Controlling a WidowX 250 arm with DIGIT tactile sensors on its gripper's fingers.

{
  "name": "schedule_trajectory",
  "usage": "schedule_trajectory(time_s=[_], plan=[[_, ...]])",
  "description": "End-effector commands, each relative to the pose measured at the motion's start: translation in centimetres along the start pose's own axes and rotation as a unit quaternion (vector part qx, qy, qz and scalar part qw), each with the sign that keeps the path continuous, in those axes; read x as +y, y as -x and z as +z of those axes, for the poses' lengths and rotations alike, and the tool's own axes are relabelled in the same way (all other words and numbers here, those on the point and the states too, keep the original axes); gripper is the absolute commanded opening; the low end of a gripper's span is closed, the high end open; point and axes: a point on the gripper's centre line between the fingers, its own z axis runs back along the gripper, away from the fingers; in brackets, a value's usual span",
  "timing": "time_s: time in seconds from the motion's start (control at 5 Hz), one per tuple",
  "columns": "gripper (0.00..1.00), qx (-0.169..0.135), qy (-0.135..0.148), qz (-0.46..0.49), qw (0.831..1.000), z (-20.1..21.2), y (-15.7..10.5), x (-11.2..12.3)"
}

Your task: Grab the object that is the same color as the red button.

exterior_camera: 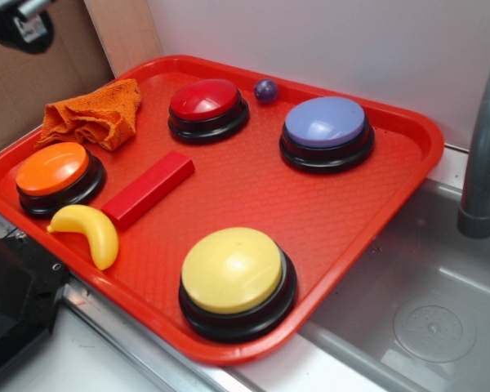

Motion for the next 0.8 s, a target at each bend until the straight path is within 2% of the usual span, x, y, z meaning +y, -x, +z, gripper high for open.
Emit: schedule_trajectory(time_s=[0.0, 0.4, 0.6], plan=[[1.00, -0.012, -0.003, 0.055, 0.998, -5.2, -2.5, 1.1], [1.00, 0.007, 0.009, 0.071, 0.997, -11.5, -4.8, 1.3], [1.00, 0.012, -0.011, 0.051, 0.999, -14.2, -5.7, 0.6]])
